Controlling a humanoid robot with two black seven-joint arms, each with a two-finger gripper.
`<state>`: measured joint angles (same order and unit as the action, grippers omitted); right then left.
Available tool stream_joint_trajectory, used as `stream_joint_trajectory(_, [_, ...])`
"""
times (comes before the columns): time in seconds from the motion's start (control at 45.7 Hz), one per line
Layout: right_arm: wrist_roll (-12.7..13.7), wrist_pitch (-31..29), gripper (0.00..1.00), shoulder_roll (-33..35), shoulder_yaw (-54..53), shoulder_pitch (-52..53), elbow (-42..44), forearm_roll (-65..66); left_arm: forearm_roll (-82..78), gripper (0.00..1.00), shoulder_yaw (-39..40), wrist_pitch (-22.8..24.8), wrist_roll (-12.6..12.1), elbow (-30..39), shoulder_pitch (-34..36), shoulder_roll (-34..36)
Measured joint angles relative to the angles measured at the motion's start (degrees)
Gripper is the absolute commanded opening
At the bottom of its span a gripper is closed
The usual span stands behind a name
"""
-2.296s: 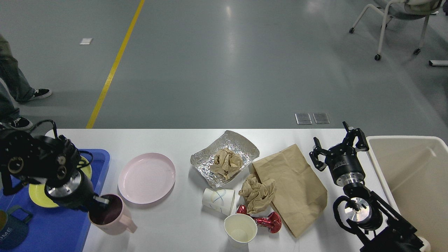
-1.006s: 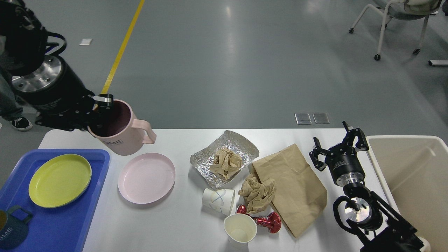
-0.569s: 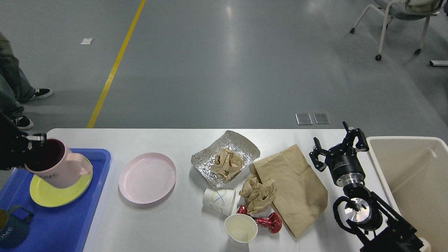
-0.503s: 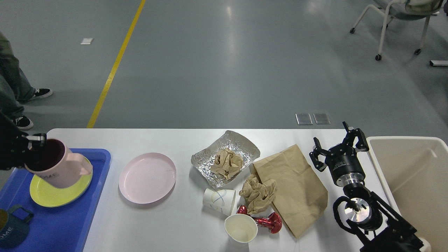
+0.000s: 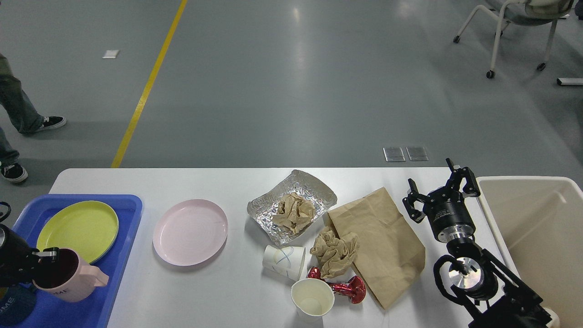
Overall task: Tidy desktop
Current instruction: 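Lower the pink mug onto the blue tray and release it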
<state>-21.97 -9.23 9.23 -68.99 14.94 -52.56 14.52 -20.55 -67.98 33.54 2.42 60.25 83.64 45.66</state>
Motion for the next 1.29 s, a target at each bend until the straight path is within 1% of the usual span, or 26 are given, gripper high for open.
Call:
stream_joint_trajectory(0.087, [0.0,0.0,1.00,0.0,0.0,0.0,0.0,0.0,-1.2,0.01,1.4,-0.5,0.2,-1.1,-2.5,0.1])
stream_joint_trajectory(0.241, [0.0,0.0,1.00,0.0,0.0,0.0,0.0,0.0,-3.2,0.01,2.1,-0.9,1.5,-2.5,-4.7,0.4])
stream_joint_trajectory(0.35, [0.0,0.0,1.00,0.0,0.0,0.0,0.0,0.0,-3.7,0.01,2.9,-2.0,1.9,-2.9,-6.3,0.4])
stream_joint_trajectory(0.547, [0.0,0.0,1.00,0.0,0.0,0.0,0.0,0.0,-3.8,0.02,4.3,-2.5,2.0,-2.9,-7.7,0.4])
stream_joint_trajectory(0.809, [0.0,0.0,1.00,0.0,0.0,0.0,0.0,0.0,-3.7,0.02,4.9,-2.8,1.2,-2.9,-7.8,0.0])
stream_joint_trajectory(1.006, [0.0,0.0,1.00,0.0,0.0,0.0,0.0,0.0,-3.7,0.03,5.0,-2.8,1.2,-2.1,-7.8,-0.2])
stream_joint_trajectory(1.072, [0.0,0.0,1.00,0.0,0.0,0.0,0.0,0.0,-3.6,0.06,5.0,-2.7,1.3,-1.9,-7.8,-0.2])
stream_joint_trajectory(1.093, [0.0,0.0,1.00,0.0,0.0,0.0,0.0,0.0,-3.6,0.07,5.0,-2.7,1.3,-1.9,-7.8,-0.2])
stream_joint_trajectory(1.115, [0.0,0.0,1.00,0.0,0.0,0.0,0.0,0.0,-3.5,0.11,5.0,-2.7,1.3,-1.8,-7.8,-0.1])
stream_joint_trajectory(1.159, [0.0,0.0,1.00,0.0,0.0,0.0,0.0,0.0,-3.5,0.23,5.0,-2.8,1.3,-1.8,-7.9,-0.1])
stream_joint_trajectory(1.203, [0.0,0.0,1.00,0.0,0.0,0.0,0.0,0.0,-3.4,0.41,5.0,-2.8,1.4,-1.8,-7.9,0.0])
stream_joint_trajectory(1.247, [0.0,0.0,1.00,0.0,0.0,0.0,0.0,0.0,-3.2,0.63,4.9,-3.0,1.5,-1.8,-7.9,0.1])
stream_joint_trajectory(1.268, [0.0,0.0,1.00,0.0,0.0,0.0,0.0,0.0,-3.1,0.73,4.9,-3.2,1.6,-1.8,-7.9,0.1])
stream_joint_trajectory(1.29, [0.0,0.0,1.00,0.0,0.0,0.0,0.0,0.0,-3.0,0.78,4.9,-3.6,1.7,-1.8,-7.9,0.2])
